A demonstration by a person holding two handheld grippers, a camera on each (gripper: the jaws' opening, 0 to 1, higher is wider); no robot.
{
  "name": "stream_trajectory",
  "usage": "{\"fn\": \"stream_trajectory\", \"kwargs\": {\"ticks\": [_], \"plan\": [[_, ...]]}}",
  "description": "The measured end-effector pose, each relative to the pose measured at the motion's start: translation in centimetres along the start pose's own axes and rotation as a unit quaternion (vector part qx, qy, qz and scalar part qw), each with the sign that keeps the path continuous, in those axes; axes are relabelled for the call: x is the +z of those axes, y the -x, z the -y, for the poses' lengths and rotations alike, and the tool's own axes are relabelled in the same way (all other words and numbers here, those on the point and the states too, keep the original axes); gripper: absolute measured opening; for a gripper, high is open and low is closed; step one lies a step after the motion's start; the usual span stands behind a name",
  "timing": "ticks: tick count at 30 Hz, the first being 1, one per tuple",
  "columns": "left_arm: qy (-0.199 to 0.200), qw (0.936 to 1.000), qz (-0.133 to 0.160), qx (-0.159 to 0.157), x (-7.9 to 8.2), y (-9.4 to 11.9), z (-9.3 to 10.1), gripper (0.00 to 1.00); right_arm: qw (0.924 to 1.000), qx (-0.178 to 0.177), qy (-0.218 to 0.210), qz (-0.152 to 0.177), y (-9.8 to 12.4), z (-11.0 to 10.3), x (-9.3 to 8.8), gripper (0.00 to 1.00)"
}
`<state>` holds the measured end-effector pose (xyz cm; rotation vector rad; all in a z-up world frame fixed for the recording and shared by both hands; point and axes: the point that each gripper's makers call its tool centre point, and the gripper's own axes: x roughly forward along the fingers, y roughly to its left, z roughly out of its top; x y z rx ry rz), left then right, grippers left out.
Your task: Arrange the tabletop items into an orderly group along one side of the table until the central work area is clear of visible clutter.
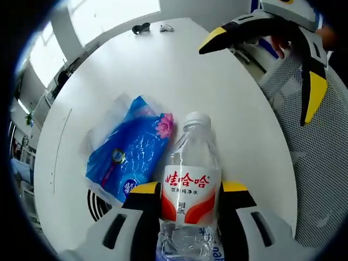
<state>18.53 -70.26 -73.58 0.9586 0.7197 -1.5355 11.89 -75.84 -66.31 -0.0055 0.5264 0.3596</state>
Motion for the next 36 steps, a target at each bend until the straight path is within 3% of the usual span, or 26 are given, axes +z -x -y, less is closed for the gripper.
{"fn": "stream_trajectory", "kwargs": {"ticks": [2,12,19,24,31,36], "plan": [[0.026,0.9996,0.008,0.002,0.2,0.1,-0.1,0.39,1.0,0.0,0.002,-0.001,0.0,0.0,0.0,0.83],[0.055,0.997,0.051,0.02,0.5,1.5,0.1,0.38,1.0,-0.001,0.001,-0.002,0.0,0.0,-0.1,0.83],[0.087,0.9944,0.055,0.024,-0.3,1.9,-0.1,0.38,1.0,0.002,0.003,-0.005,0.0,-0.2,-0.2,0.83],[0.085,0.9958,0.028,0.02,-0.8,1.3,0.2,0.4,1.0,0.003,0.003,-0.006,0.0,-0.2,-0.2,0.83],[0.078,0.9967,0.014,0.016,-0.9,1.1,0.0,0.41,1.0,0.001,0.003,-0.007,-0.1,-0.1,-0.3,0.83],[0.052,0.9985,-0.005,0.013,-0.8,0.6,-0.2,0.41,1.0,0.0,0.002,-0.008,-0.1,0.0,-0.3,0.83]]}}
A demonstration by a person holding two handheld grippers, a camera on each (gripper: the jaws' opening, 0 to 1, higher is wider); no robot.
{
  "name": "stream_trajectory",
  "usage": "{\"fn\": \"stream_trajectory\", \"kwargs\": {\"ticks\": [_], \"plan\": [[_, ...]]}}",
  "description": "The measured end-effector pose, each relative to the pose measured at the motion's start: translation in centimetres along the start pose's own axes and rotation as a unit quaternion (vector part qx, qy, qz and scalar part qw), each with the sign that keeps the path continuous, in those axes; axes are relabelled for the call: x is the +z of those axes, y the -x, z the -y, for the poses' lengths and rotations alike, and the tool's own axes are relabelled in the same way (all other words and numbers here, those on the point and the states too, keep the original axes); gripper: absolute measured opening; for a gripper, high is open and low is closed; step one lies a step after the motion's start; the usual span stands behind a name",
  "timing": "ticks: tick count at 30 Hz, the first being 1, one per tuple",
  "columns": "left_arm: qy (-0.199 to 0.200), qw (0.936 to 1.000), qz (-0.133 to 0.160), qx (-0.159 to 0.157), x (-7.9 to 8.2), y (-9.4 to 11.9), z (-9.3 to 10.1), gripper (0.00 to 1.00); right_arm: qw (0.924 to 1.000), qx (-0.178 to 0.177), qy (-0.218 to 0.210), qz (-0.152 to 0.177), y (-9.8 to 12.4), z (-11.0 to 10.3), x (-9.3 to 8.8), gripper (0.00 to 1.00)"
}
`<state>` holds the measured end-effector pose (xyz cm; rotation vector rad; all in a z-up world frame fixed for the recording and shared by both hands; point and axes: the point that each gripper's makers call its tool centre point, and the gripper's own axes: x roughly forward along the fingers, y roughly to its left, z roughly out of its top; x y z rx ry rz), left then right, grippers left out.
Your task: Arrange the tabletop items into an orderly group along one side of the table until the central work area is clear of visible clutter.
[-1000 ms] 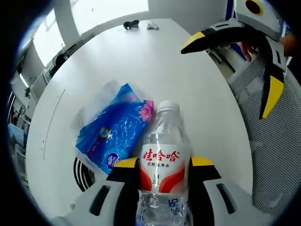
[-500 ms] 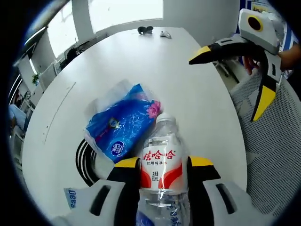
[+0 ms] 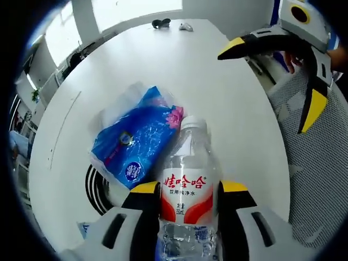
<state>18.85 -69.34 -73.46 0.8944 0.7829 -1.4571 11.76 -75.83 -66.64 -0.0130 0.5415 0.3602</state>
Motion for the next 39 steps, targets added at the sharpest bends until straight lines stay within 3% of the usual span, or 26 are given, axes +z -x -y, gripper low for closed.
{"fn": "stream_trajectory", "kwargs": {"ticks": [11,16,25,30,39], "plan": [[-0.011,0.9996,-0.022,-0.013,0.6,-1.3,0.6,0.45,1.0,-0.001,0.0,-0.004,0.0,0.0,-0.1,0.83],[-0.007,0.9996,-0.025,-0.011,0.7,-1.2,0.3,0.42,1.0,-0.002,0.0,-0.006,-0.1,0.1,-0.2,0.82],[0.015,0.9996,0.021,-0.01,1.3,-0.2,0.2,0.4,1.0,-0.002,-0.001,-0.006,-0.1,0.1,-0.2,0.82],[0.037,0.9966,0.073,0.005,2.8,1.5,-0.2,0.4,1.0,-0.001,0.0,-0.008,-0.1,0.0,-0.3,0.82],[0.068,0.9909,0.111,0.035,2.4,3.6,-1.4,0.39,0.9999,0.003,0.001,-0.011,-0.1,-0.1,-0.4,0.82]]}}
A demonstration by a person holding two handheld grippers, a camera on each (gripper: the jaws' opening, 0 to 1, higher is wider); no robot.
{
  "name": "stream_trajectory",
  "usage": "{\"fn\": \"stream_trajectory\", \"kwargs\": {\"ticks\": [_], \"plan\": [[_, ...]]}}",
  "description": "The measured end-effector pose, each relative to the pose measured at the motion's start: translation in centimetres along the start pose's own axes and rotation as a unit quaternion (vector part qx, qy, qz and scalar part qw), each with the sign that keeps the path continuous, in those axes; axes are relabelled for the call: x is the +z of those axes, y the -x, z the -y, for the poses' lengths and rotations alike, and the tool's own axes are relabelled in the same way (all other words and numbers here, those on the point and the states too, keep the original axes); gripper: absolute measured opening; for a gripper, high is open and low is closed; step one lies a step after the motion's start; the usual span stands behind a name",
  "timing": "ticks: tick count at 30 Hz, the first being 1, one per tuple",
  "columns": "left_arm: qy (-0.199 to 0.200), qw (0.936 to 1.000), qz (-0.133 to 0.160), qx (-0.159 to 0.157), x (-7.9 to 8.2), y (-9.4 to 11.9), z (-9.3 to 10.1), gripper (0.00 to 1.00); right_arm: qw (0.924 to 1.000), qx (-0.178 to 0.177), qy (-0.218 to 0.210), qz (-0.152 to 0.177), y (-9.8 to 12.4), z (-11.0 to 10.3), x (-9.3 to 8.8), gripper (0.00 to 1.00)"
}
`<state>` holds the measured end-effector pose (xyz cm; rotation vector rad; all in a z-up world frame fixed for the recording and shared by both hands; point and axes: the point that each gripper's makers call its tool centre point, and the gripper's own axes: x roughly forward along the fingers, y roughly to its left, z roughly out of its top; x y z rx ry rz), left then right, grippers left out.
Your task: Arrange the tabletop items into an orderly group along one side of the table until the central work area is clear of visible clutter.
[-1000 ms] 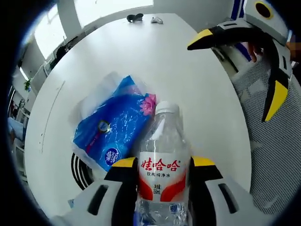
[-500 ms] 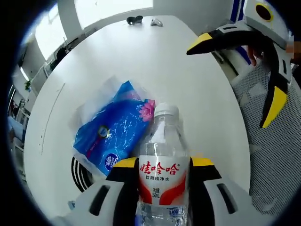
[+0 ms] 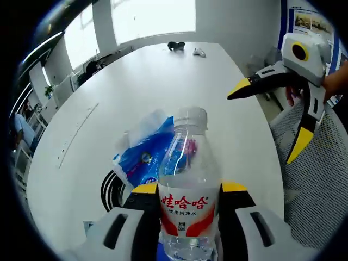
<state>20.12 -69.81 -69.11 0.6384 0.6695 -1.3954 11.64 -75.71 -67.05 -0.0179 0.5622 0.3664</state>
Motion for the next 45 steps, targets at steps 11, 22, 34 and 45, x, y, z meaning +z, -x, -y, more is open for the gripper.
{"fn": "stream_trajectory", "kwargs": {"ticks": [11,22,34,45], "plan": [[0.043,0.9965,0.054,0.047,0.5,2.5,-2.0,0.39,0.9994,0.004,0.007,0.032,0.5,-0.3,1.4,0.84],[0.06,0.9892,0.1,0.09,1.7,5.2,-3.7,0.39,0.9992,0.007,0.011,0.038,0.5,-0.5,1.6,0.85],[0.097,0.9751,0.145,0.137,2.2,9.4,-6.9,0.39,0.9985,0.006,0.023,0.049,0.6,-0.6,2.1,0.88],[0.117,0.9642,0.154,0.181,0.3,12.3,-9.7,0.39,0.9972,0.015,0.036,0.063,0.6,-1.2,2.6,0.95]]}}
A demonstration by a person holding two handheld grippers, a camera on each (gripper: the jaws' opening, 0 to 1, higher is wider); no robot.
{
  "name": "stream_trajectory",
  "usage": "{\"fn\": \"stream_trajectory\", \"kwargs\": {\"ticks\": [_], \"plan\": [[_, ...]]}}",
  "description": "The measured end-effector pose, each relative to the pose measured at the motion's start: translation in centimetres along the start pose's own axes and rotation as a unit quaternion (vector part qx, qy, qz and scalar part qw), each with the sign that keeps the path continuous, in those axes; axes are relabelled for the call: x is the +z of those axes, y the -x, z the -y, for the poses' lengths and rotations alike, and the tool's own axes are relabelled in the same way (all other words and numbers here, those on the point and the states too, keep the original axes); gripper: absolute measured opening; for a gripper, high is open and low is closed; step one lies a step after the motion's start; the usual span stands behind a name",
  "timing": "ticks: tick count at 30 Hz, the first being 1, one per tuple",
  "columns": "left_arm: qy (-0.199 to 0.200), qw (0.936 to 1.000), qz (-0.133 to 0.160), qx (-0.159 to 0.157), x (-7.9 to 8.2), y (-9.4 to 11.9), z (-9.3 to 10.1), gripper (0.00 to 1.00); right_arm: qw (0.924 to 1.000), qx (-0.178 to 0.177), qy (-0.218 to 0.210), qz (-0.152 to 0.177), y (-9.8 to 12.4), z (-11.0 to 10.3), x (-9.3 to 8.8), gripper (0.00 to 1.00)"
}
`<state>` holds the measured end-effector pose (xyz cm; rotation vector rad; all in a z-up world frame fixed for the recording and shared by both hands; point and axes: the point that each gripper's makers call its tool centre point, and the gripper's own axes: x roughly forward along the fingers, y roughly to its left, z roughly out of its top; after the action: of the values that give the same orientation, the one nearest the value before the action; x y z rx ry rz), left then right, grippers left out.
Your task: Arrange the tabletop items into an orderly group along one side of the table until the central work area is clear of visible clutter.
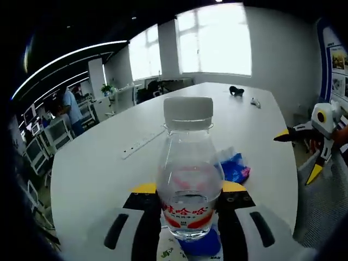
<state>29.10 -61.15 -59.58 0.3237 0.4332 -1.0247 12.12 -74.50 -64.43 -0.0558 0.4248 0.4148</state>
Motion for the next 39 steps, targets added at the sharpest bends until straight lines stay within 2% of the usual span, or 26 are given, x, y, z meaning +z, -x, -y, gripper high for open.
{"fn": "stream_trajectory", "kwargs": {"ticks": [14,24,35,38,39], "plan": [[0.028,0.9975,0.019,0.062,0.8,2.0,-5.5,0.39,0.9999,0.008,0.004,-0.013,-0.2,-0.4,-0.5,0.94],[0.038,0.9945,0.022,0.094,0.9,2.6,-8.0,0.39,0.9997,0.01,0.003,-0.02,-0.3,-0.5,-0.8,0.94],[0.078,0.9863,0.029,0.143,-0.1,3.4,-11.6,0.39,0.9996,0.009,0.002,-0.028,-0.3,-0.4,-1.2,0.94],[0.084,0.9831,0.027,0.16,-0.6,3.5,-12.8,0.39,0.9991,-0.007,0.038,-0.019,-0.4,0.3,-0.7,0.99],[0.086,0.9823,0.025,0.165,-0.9,3.4,-13.0,0.39,0.9994,0.002,0.027,-0.022,-0.4,-0.1,-0.9,1.0]]}}
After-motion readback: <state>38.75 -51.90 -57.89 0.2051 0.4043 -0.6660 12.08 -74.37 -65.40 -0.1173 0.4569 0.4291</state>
